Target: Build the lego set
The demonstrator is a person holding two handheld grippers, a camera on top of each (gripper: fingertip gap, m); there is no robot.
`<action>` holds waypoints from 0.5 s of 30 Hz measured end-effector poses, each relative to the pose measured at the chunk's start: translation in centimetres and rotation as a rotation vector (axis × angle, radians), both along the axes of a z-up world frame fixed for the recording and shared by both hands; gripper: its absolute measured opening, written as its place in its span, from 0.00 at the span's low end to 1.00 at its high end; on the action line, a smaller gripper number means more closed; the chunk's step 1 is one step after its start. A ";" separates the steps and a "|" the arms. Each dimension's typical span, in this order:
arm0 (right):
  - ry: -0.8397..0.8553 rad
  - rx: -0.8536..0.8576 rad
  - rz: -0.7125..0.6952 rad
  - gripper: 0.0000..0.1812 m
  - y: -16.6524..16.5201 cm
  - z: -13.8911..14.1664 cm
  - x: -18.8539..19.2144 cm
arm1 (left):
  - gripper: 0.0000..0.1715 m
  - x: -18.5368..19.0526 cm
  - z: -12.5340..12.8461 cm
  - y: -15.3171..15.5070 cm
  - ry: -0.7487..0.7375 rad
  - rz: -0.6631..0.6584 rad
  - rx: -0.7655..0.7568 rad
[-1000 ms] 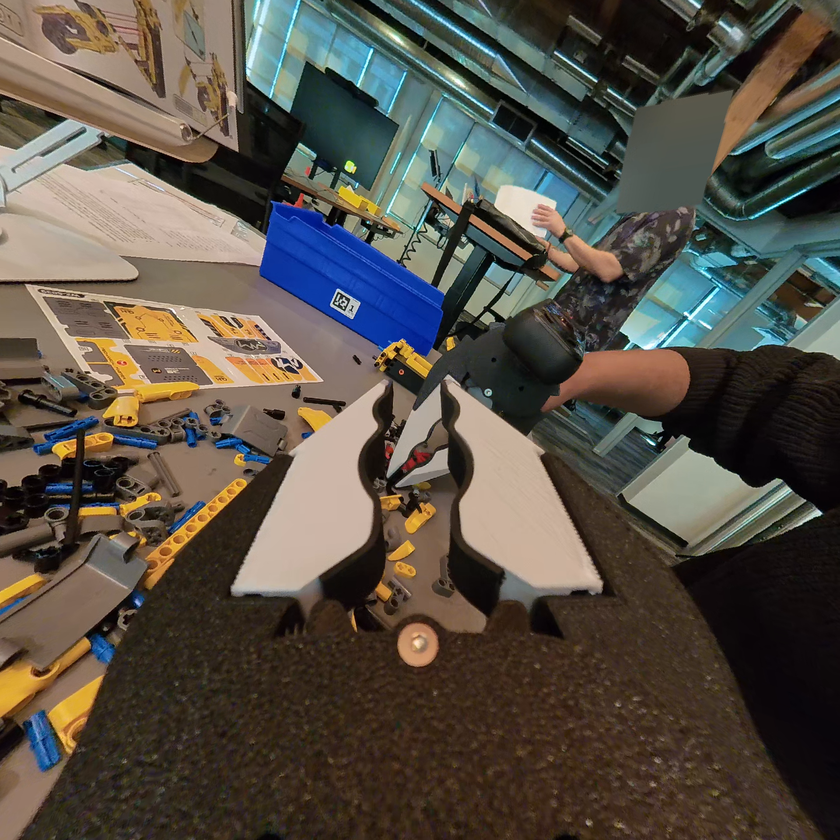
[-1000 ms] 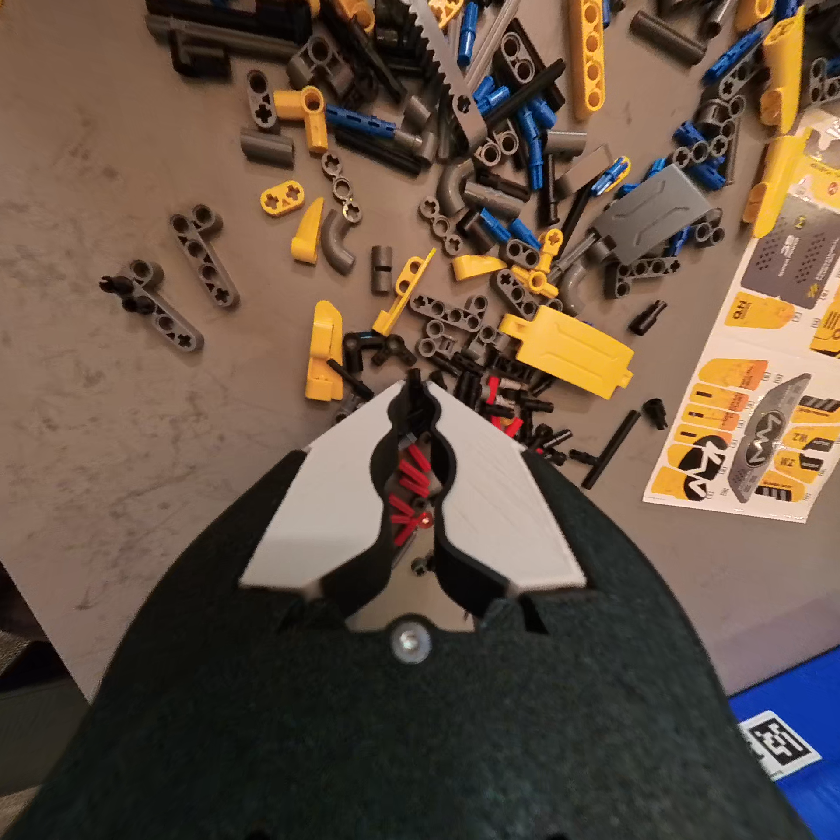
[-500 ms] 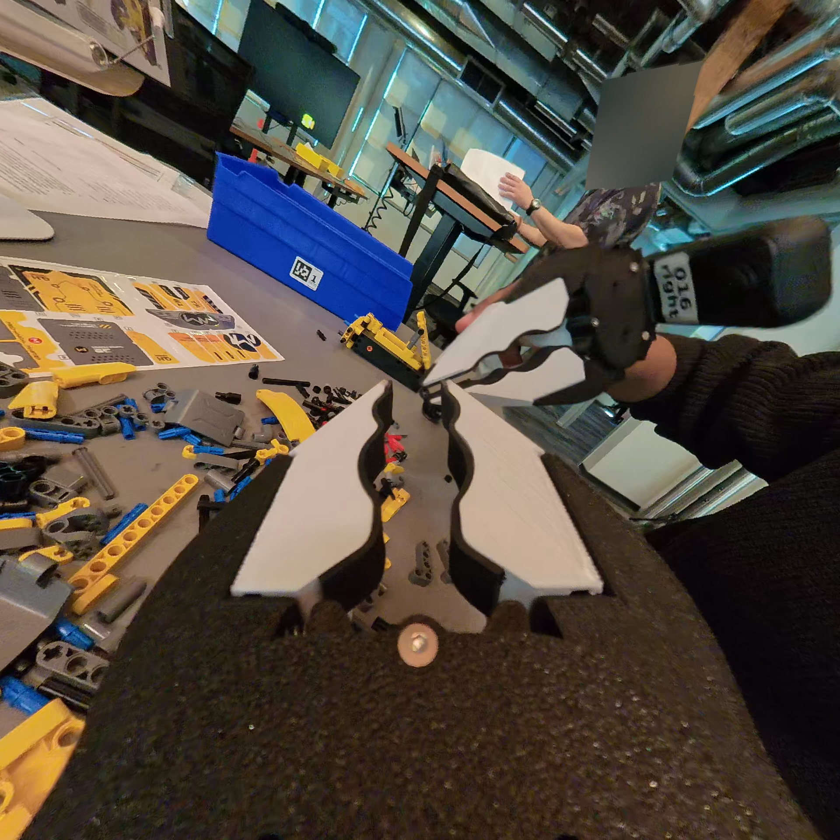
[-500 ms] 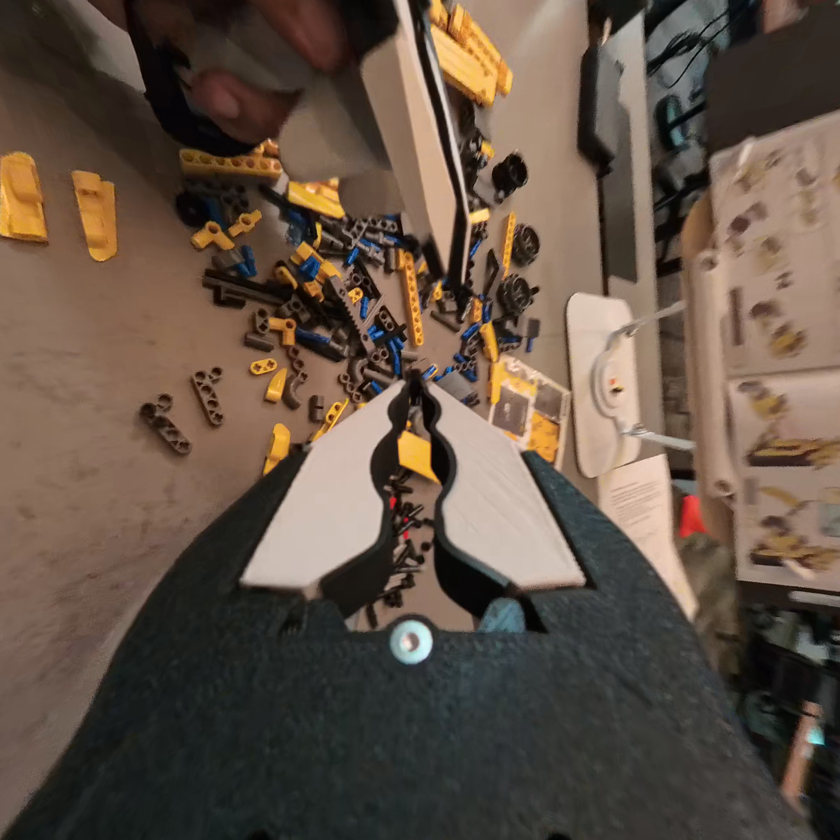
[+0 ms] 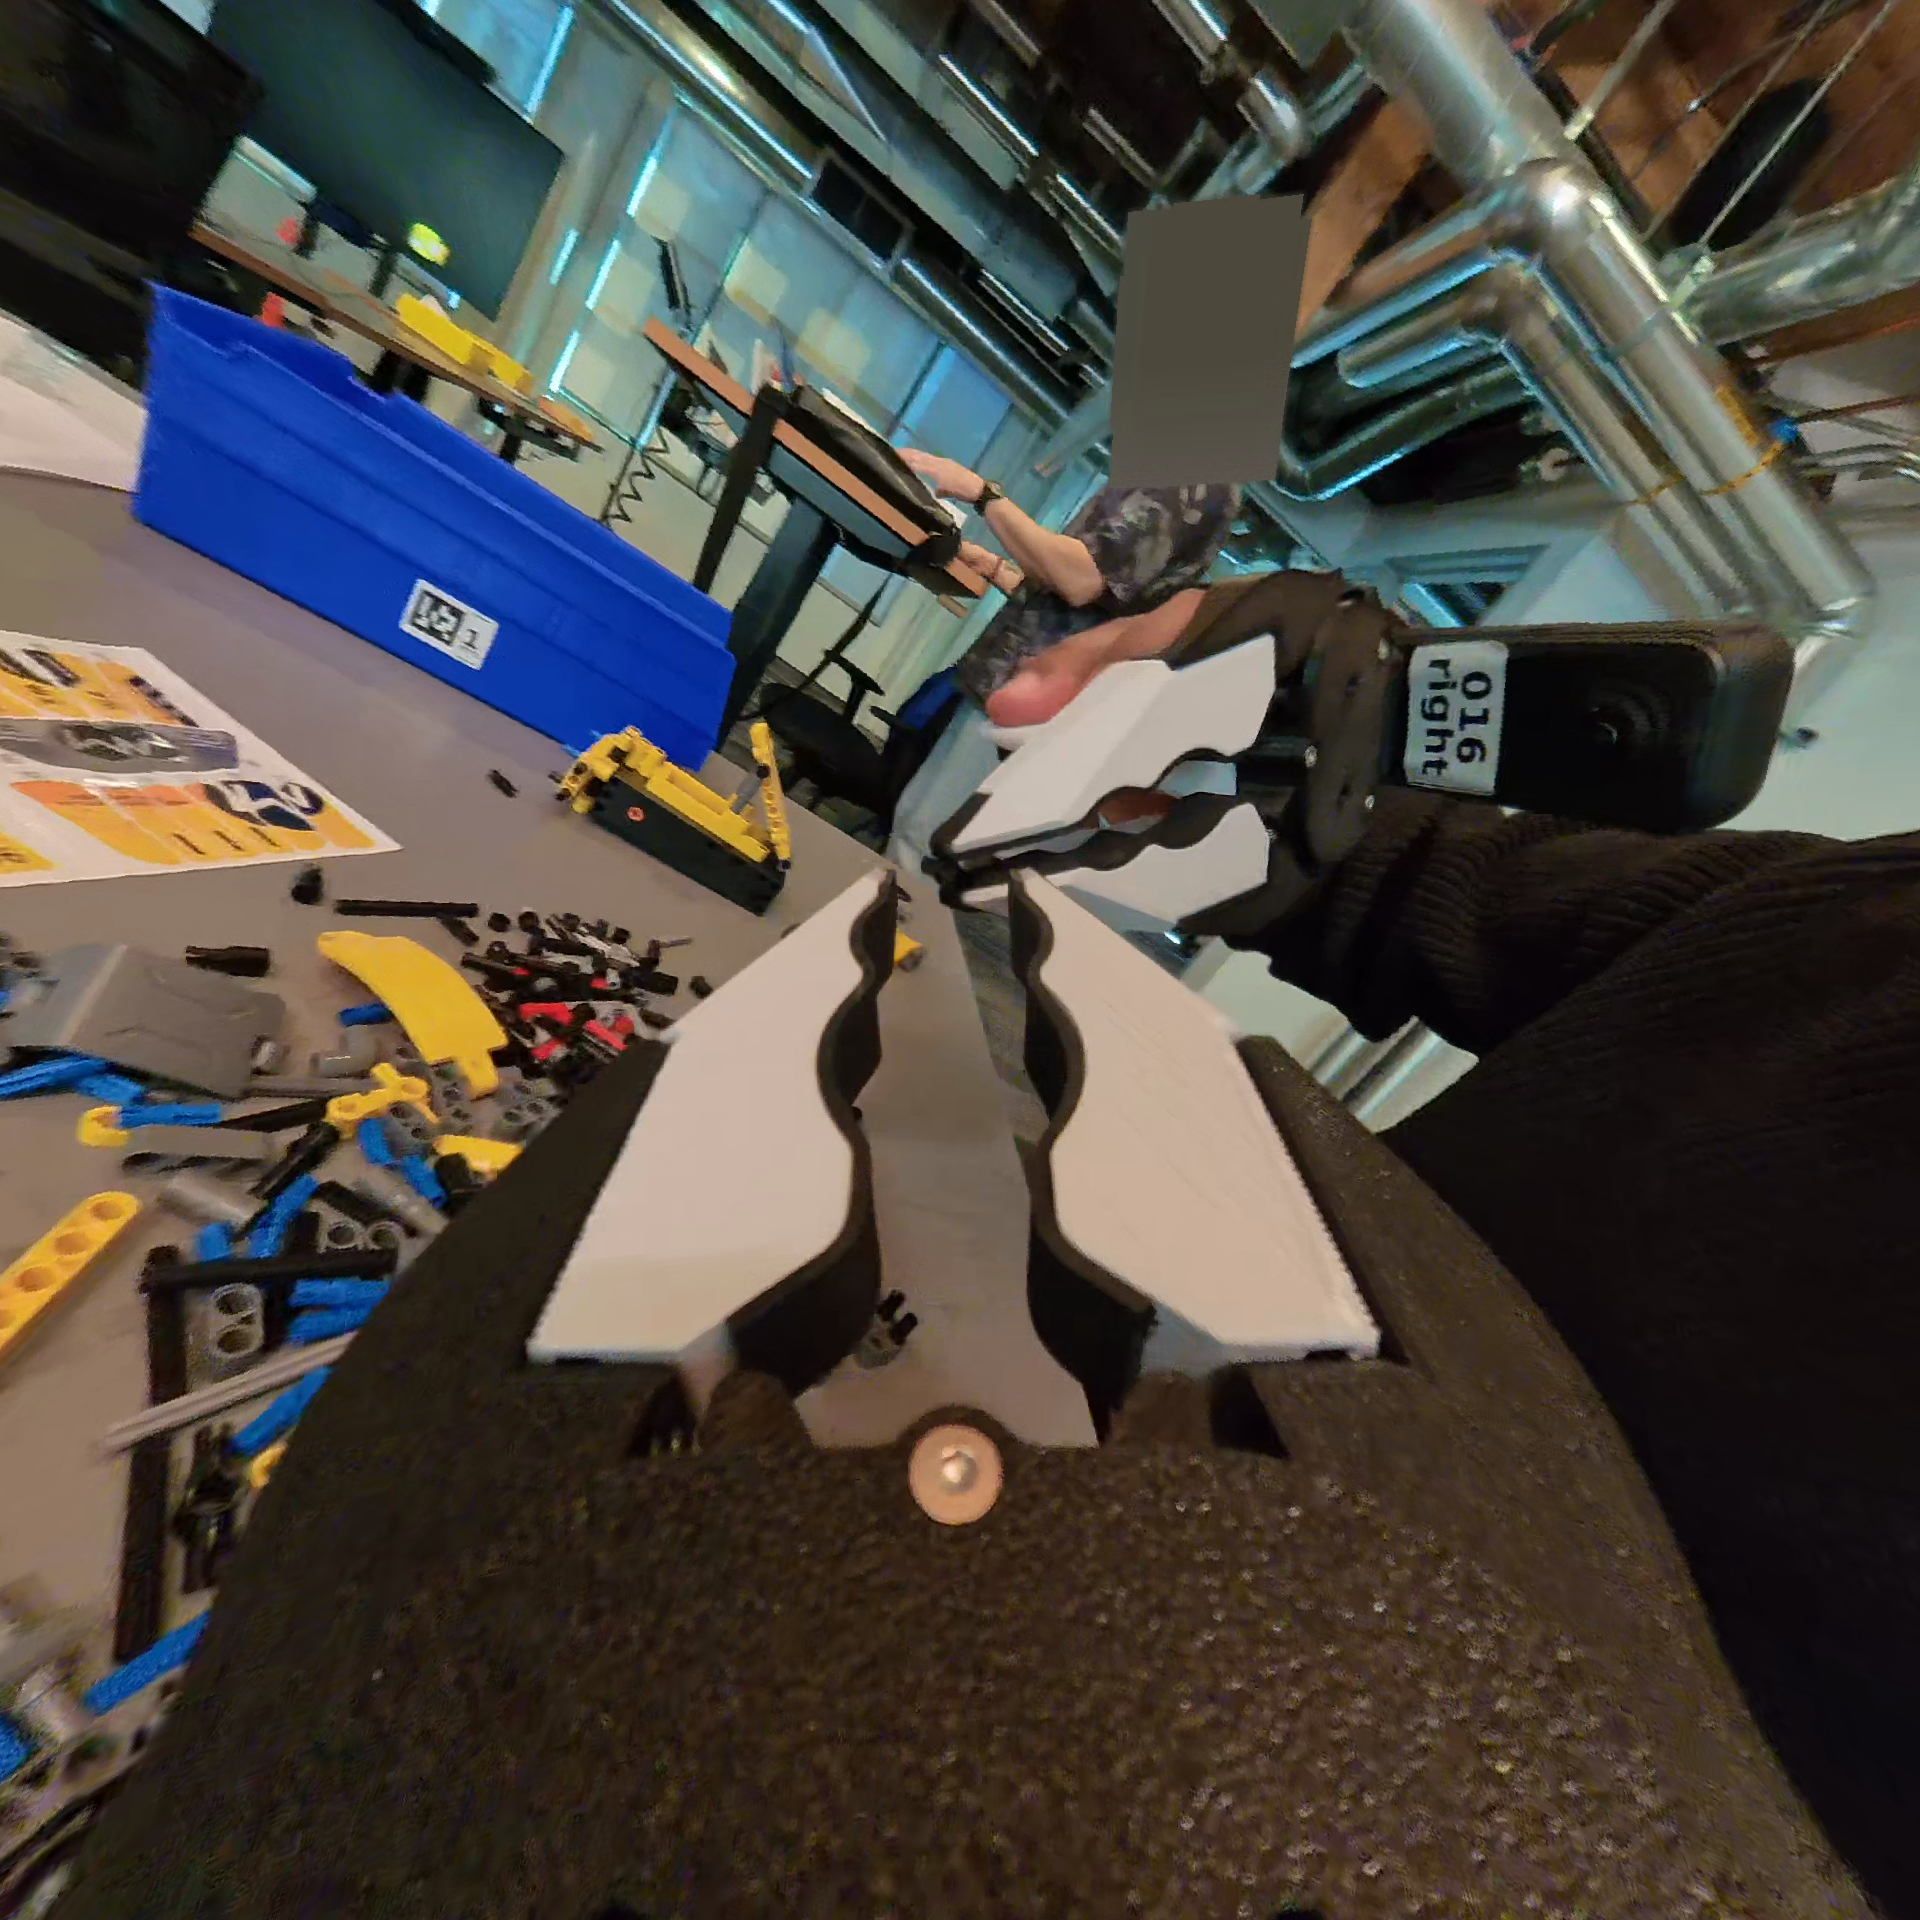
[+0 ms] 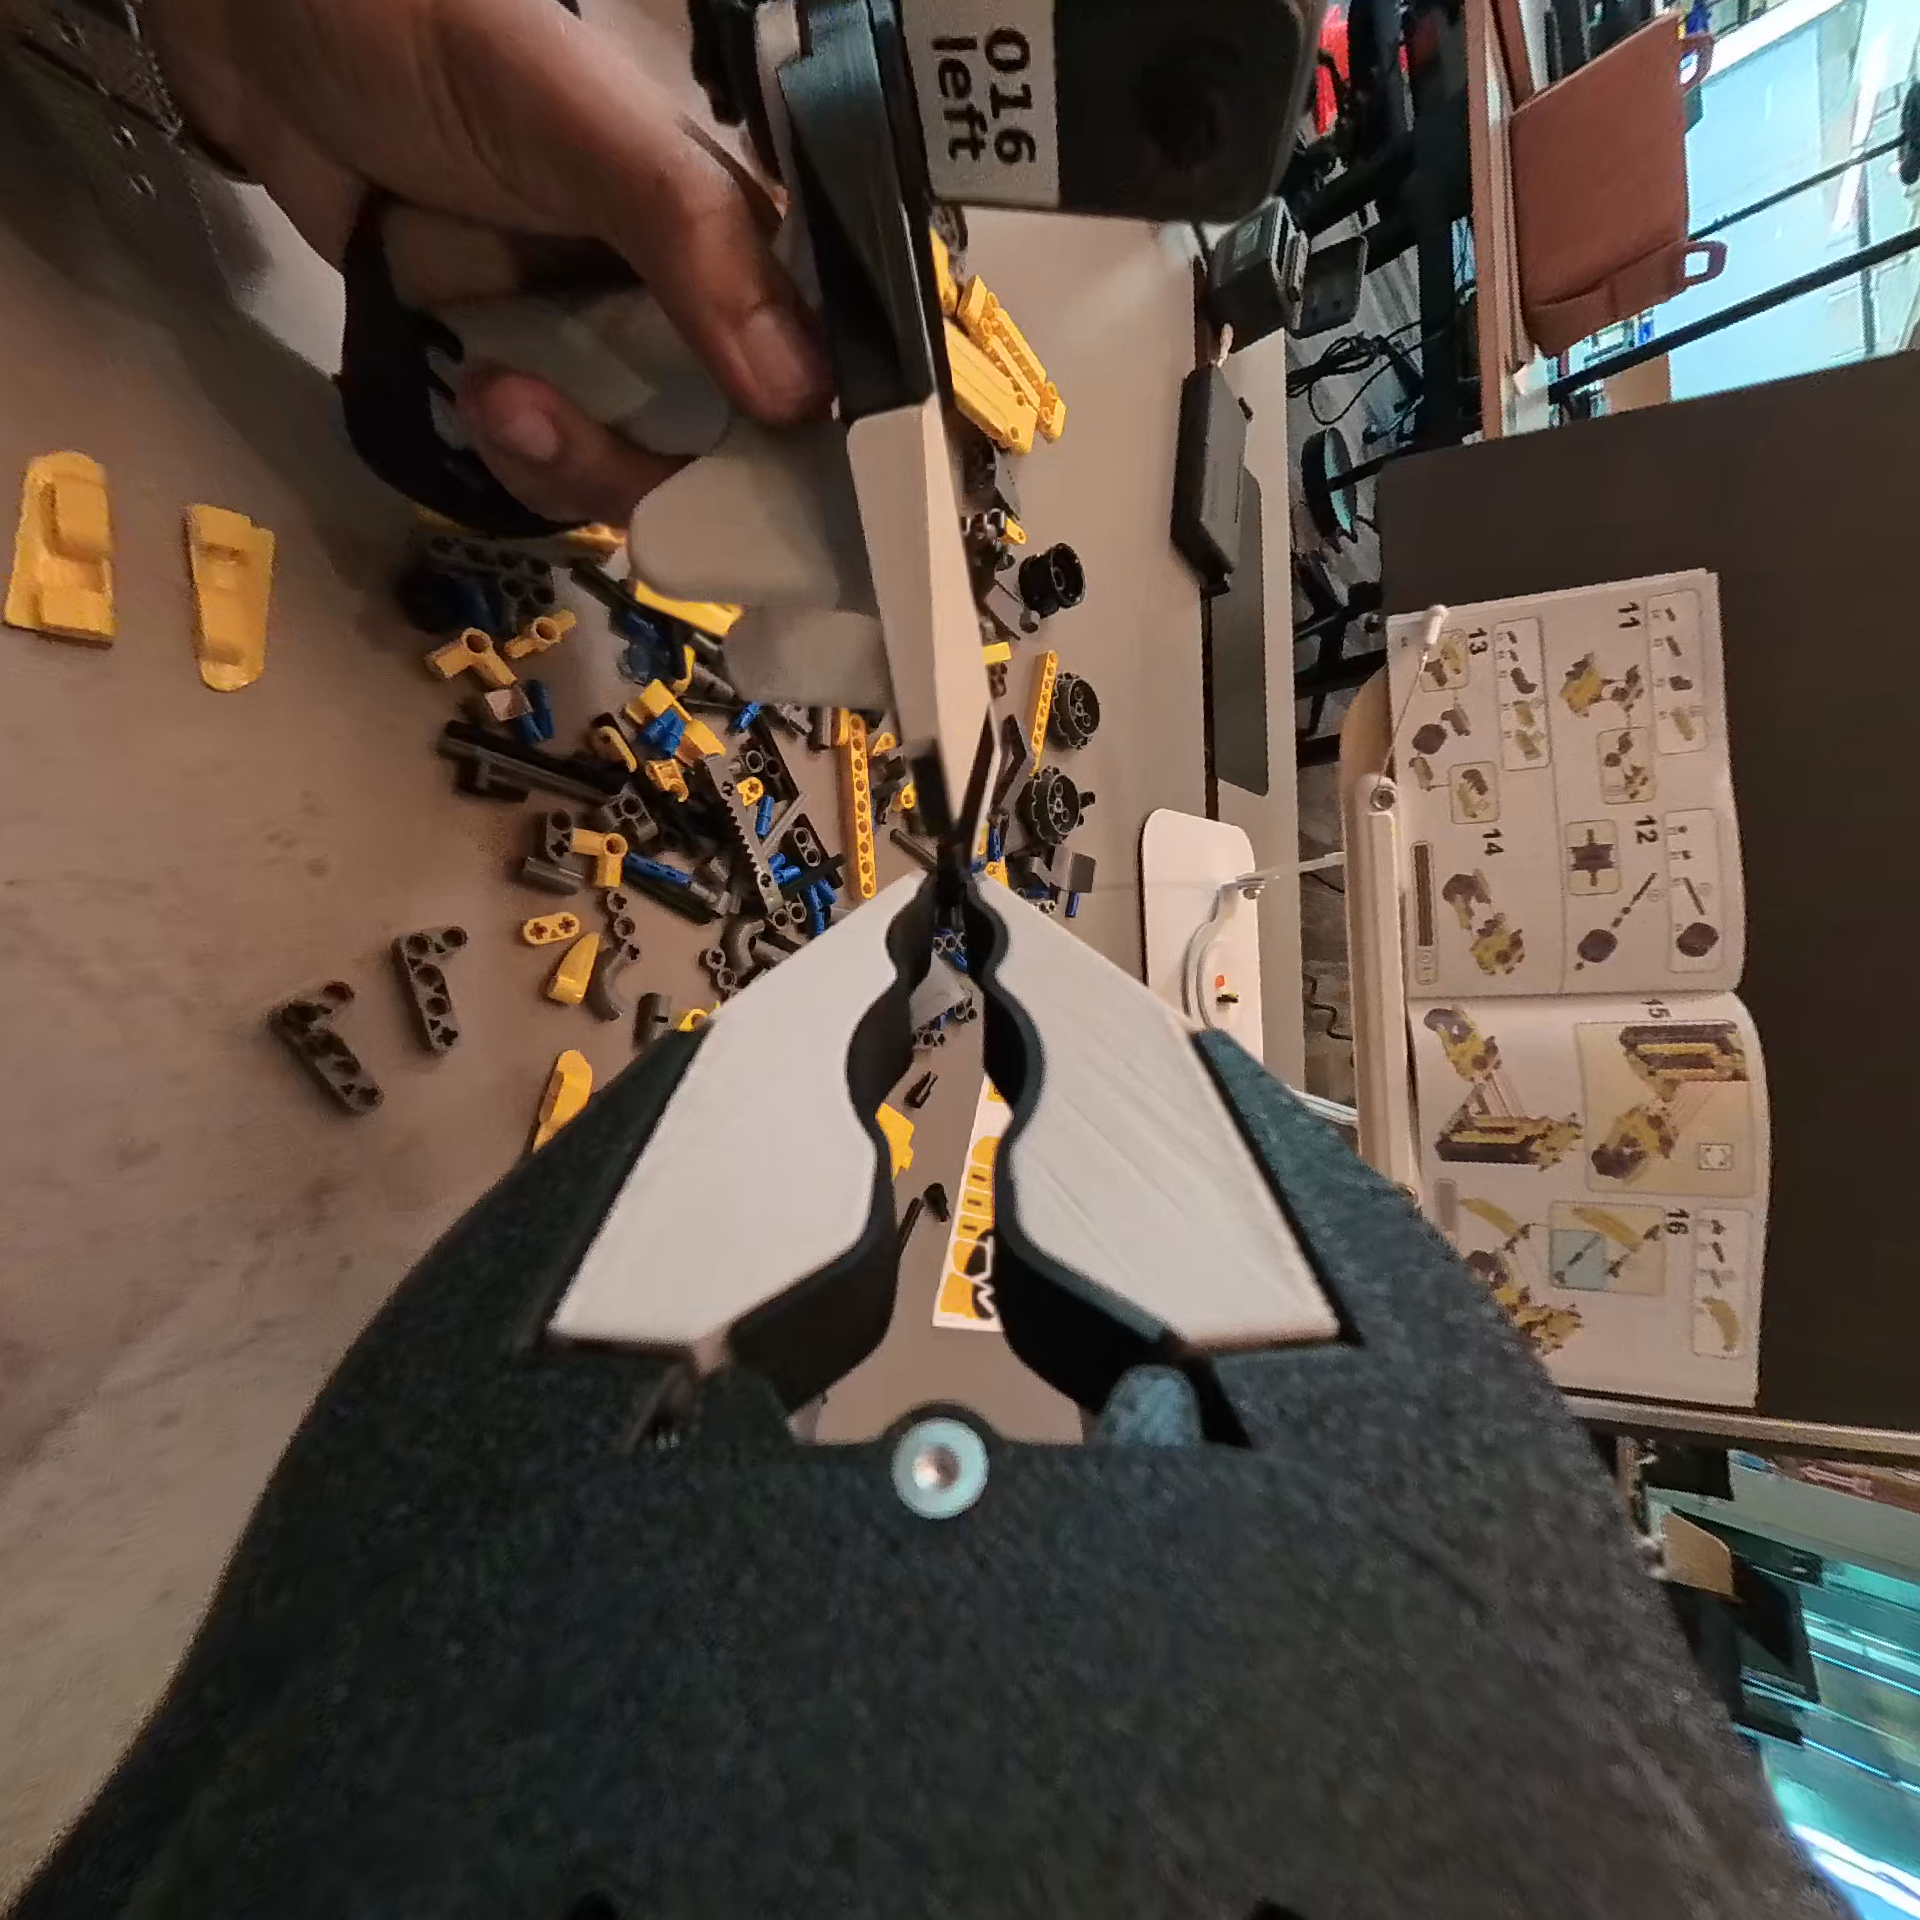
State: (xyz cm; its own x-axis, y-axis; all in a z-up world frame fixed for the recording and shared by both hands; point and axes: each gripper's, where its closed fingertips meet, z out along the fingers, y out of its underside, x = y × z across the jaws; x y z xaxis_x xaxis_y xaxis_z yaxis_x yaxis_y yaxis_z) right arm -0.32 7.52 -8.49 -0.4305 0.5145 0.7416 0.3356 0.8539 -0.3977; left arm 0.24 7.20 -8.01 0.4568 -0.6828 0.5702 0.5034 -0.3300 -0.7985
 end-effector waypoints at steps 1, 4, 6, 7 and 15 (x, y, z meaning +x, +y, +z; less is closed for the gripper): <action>-0.001 0.002 0.003 0.03 -0.1 -0.1 0.0 | 0.12 0.2 -0.1 0.1 0.007 -0.005 -0.005; 0.004 0.000 0.006 0.03 -0.1 0.0 -0.1 | 0.10 0.3 -0.4 0.3 0.035 0.014 -0.014; 0.018 -0.008 0.011 0.03 -0.2 0.2 -0.1 | 0.02 0.1 -0.1 0.1 0.033 0.018 -0.002; 0.027 -0.011 0.019 0.03 -0.3 0.3 -0.2 | 0.02 0.1 0.1 0.0 0.026 0.014 0.005; 0.099 -0.082 0.151 0.07 -2.1 1.9 0.2 | 0.02 0.3 1.9 -1.6 -0.117 -0.113 0.055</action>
State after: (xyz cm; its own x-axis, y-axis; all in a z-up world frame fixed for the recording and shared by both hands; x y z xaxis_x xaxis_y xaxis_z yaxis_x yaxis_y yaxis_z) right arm -0.11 5.46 -6.62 -0.4346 0.5104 0.7421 0.1624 0.8548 -0.4928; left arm 0.51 5.60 -6.14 0.3079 -0.7578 0.5752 0.5558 -0.3474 -0.7552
